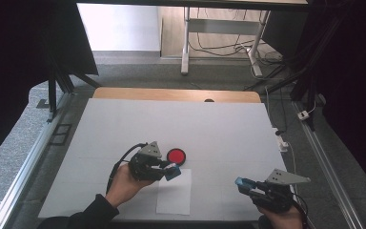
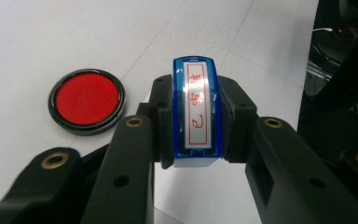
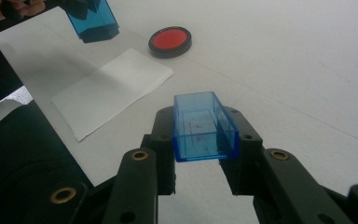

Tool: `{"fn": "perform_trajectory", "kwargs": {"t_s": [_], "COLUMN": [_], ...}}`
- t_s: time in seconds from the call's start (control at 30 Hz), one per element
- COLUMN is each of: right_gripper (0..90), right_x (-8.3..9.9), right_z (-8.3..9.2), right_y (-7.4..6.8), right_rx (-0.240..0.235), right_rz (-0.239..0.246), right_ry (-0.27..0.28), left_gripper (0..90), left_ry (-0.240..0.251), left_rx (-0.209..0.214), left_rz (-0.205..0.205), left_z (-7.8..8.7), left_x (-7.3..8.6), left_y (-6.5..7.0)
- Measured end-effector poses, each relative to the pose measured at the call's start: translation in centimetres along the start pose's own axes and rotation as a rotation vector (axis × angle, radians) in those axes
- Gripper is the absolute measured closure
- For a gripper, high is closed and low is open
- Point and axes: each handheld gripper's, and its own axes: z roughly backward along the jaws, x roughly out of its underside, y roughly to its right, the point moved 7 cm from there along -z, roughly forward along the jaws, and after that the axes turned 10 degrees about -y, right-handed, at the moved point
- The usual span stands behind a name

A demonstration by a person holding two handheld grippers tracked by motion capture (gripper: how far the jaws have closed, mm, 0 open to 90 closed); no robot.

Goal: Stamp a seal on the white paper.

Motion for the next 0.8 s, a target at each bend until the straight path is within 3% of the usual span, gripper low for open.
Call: {"fn": "perform_trajectory", "kwargs": {"t_s": [0.17, 0.8], "right_gripper": [68.5, 68.5], "right_x": [0.0, 0.0], "right_z": [0.0, -0.1], "right_y": [0.0, 0.0], "right_rx": [0.000, 0.001], "right_rz": [-0.001, -0.002], "right_ry": [0.001, 0.002], "left_gripper": [69.4, 69.4], "left_ry": [-0.020, -0.095], "left_rx": [0.014, -0.010], "left_rz": [0.002, -0.002], "left_z": [-0.9, -4.0], "left_x": [0.3, 1.4], "left_y": [0.1, -0.2]}}
